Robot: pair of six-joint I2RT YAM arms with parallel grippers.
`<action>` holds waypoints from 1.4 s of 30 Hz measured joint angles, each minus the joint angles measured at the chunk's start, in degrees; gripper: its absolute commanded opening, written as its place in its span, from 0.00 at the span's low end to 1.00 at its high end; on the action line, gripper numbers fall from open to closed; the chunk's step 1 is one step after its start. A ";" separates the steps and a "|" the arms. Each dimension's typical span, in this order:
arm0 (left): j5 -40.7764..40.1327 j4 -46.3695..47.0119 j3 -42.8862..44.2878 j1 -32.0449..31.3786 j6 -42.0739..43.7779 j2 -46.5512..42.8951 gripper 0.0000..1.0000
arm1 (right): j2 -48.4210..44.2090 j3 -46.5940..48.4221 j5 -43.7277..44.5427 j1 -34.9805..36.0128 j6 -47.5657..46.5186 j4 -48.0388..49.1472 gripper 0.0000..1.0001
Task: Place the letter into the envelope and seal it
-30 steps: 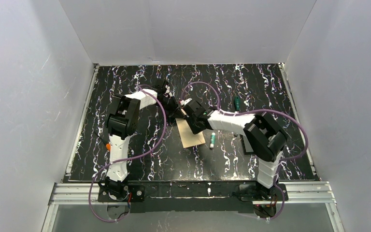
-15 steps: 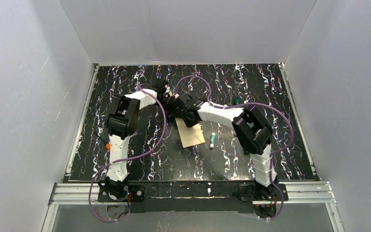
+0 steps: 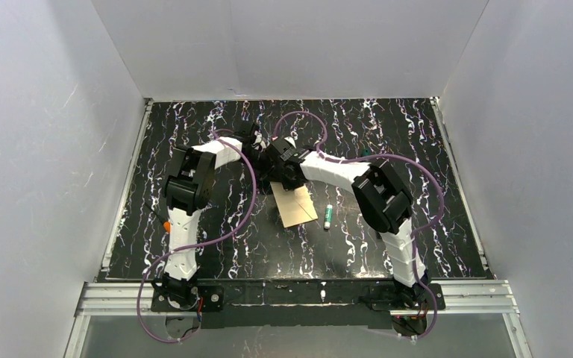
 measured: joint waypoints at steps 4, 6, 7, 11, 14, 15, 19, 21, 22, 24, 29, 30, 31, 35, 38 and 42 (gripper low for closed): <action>0.07 0.04 -0.13 0.44 -0.02 0.00 0.00 | 1.20 2.01 1.55 0.15 1.79 -1.49 0.13; 0.20 0.11 -0.20 0.57 -0.13 0.00 0.00 | 1.14 1.88 1.62 0.13 1.90 -1.22 0.13; 0.24 0.20 -0.28 0.59 -0.20 0.00 0.00 | 0.92 1.51 1.53 0.13 1.77 -0.87 0.13; 0.28 0.31 -0.35 0.68 -0.79 0.00 0.00 | -1.14 -2.14 0.11 0.09 -0.20 2.80 0.15; 0.15 0.17 -0.35 0.72 -1.68 0.00 0.00 | -3.06 -5.68 -0.81 0.26 -2.60 6.25 0.19; 0.04 0.09 -0.35 0.72 -2.05 0.00 0.00 | -3.48 -6.45 -0.81 0.35 -3.17 7.02 0.21; -0.72 -0.79 0.04 0.70 -3.45 0.00 0.00 | -5.90 -10.43 -0.83 0.85 -6.21 9.42 0.25; -1.20 -1.38 0.31 0.70 -4.09 0.00 0.00 | -7.15 -11.91 -1.27 1.07 -7.34 9.27 0.27; -1.53 -1.60 0.44 0.72 -4.31 0.00 0.00 | -7.72 -12.57 -1.66 1.20 -7.78 8.92 0.27; -2.32 -2.10 0.85 0.81 -4.68 0.00 0.00 | -8.66 -13.46 -2.60 1.44 -8.92 7.52 0.26; -2.95 -2.73 1.40 0.81 -4.70 0.09 0.00 | -10.01 -13.92 -5.33 1.64 -10.34 2.14 0.25; -2.93 -2.73 1.42 0.81 -4.52 0.09 0.00 | -10.12 -13.77 -5.60 1.62 -10.34 0.79 0.26; -2.91 -2.82 1.60 0.81 -4.09 0.09 0.00 | -10.16 -13.22 -5.77 1.46 -10.19 -1.29 0.27; -2.82 -2.43 1.90 1.03 -1.46 0.07 0.09 | -10.16 -8.96 -5.60 0.50 -7.54 -9.75 0.40; -3.06 -2.05 2.05 1.36 1.51 -0.50 0.21 | -12.07 -5.51 -4.61 -1.33 -3.56 -11.89 0.52; -4.72 -3.48 2.23 1.90 6.62 -3.72 0.37 | -20.02 -6.14 -1.68 -4.42 3.15 -13.22 0.62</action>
